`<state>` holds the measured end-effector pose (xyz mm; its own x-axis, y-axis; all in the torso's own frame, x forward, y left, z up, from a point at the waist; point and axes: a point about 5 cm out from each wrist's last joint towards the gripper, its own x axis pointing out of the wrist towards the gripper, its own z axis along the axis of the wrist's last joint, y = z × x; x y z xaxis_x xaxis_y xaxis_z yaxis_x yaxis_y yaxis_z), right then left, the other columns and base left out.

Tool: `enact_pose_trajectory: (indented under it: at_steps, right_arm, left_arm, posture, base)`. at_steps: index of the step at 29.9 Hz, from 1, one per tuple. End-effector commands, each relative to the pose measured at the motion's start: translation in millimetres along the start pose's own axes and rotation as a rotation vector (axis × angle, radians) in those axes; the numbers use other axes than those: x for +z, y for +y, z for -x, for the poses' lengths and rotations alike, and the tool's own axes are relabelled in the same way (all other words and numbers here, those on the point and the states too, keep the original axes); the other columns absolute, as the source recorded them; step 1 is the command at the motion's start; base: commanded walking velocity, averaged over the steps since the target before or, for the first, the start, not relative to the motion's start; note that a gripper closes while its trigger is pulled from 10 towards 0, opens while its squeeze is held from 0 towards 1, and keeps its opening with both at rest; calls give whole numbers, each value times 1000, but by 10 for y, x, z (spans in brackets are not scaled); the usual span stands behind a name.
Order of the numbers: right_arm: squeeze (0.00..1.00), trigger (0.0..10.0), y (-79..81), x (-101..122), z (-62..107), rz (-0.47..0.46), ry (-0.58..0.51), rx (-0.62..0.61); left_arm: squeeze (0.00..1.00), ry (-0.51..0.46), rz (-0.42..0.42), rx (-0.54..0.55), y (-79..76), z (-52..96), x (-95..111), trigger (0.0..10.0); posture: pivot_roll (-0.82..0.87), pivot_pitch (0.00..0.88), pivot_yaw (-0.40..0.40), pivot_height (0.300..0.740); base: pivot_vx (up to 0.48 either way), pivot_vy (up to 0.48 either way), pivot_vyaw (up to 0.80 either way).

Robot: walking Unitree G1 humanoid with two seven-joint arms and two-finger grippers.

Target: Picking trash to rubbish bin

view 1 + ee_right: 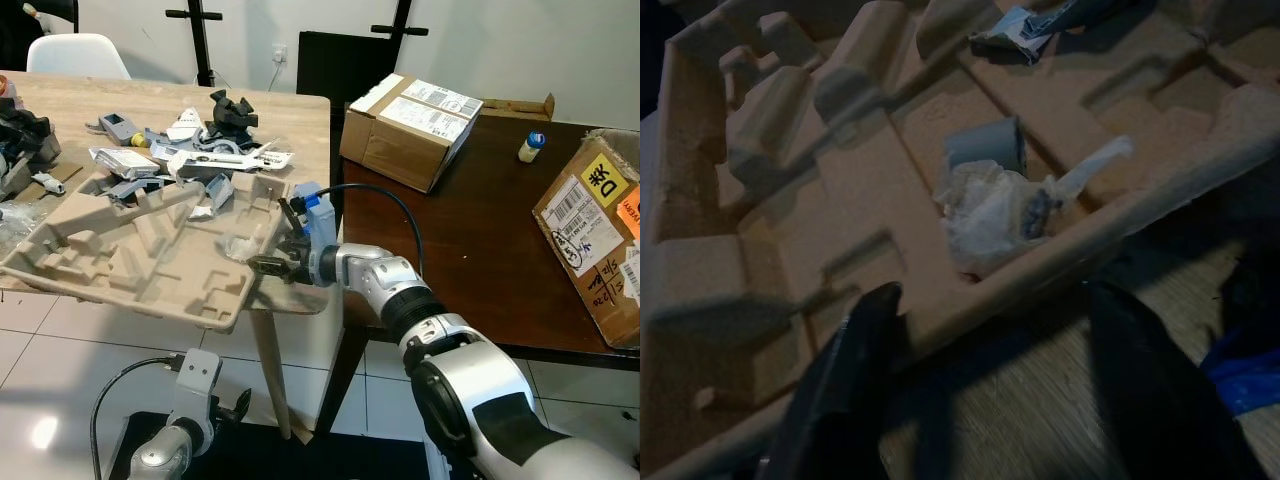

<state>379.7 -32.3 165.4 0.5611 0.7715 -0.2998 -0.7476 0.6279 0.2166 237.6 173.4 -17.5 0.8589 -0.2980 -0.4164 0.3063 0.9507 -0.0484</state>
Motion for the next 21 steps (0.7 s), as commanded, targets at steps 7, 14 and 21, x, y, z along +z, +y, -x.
enact_pose_trajectory:
  at_steps: [7, 14, 21]
  right_arm:
    - [0, 0, -207, -187, 104, -33, 74, -150]
    - [0, 0, -285, -147, 155, -31, 62, -199]
    - [0, 0, -420, -103, 257, -40, 46, -276]
  left_arm:
    - [0, 26, 8, 5, -8, 35, -70, 10000]
    - [0, 24, 8, 7, -4, 28, -63, 10000]
    - [0, 17, 12, 0, -11, 15, -42, 10000]
  posture:
    - [32, 124, -53, 740]
    - [32, 120, -53, 740]
    - [32, 121, -53, 740]
  base:
    - [0, 0, 0]
    - [0, 0, 0]
    - [0, 0, 0]
